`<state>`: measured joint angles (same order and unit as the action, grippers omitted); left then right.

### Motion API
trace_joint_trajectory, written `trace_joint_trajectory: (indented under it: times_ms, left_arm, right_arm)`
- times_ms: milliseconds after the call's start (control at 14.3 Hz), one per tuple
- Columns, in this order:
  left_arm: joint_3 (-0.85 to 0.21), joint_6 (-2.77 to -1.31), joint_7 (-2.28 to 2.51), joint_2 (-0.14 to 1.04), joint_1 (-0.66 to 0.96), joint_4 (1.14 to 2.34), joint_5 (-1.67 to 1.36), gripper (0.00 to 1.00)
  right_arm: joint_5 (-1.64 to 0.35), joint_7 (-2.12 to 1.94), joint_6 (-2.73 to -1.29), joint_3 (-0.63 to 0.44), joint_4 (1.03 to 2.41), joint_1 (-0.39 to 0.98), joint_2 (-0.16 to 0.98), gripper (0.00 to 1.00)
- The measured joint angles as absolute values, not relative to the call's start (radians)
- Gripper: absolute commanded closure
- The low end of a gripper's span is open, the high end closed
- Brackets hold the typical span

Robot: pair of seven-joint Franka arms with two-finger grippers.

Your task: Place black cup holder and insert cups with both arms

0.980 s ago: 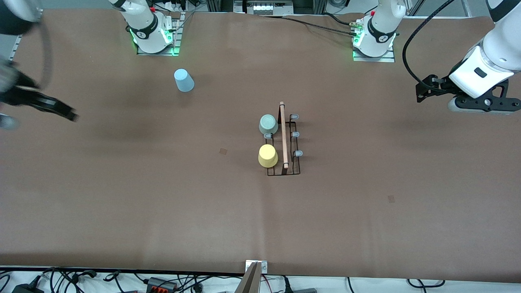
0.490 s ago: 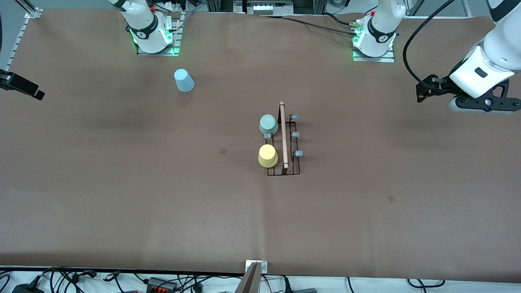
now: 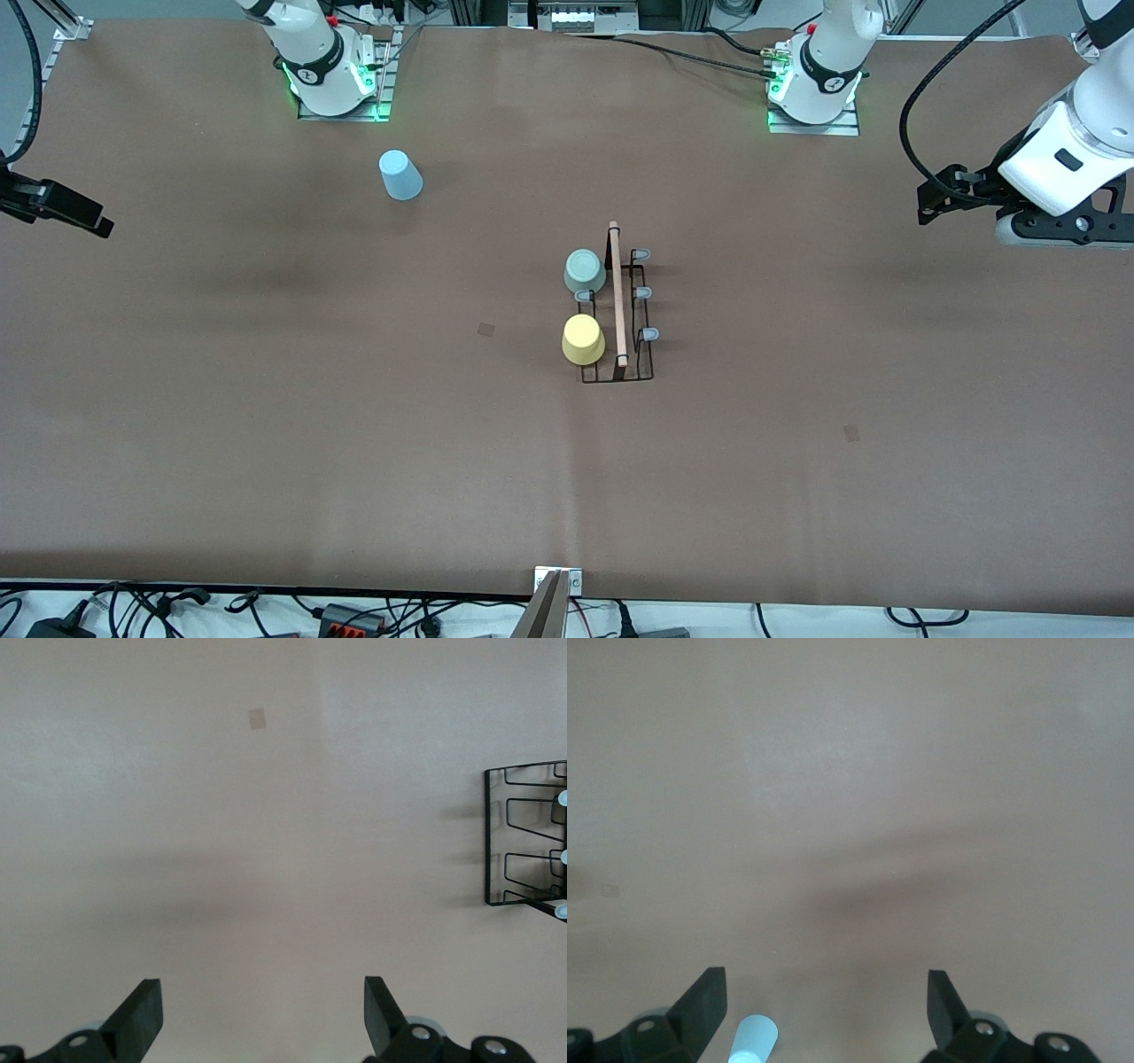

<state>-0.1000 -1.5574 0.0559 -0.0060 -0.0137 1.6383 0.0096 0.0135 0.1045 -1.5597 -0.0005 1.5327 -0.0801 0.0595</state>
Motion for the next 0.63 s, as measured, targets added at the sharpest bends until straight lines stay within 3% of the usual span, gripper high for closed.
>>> trace_joint_trajectory:
  times_ms: [630]
  left_arm:
    - [-0.100,-1.558,0.056,-0.006,-0.014,1.616,0.007,0.00]
  right_arm:
    - [0.013,0.100,-1.569,-0.007,1.527,-0.083,0.037,0.00]
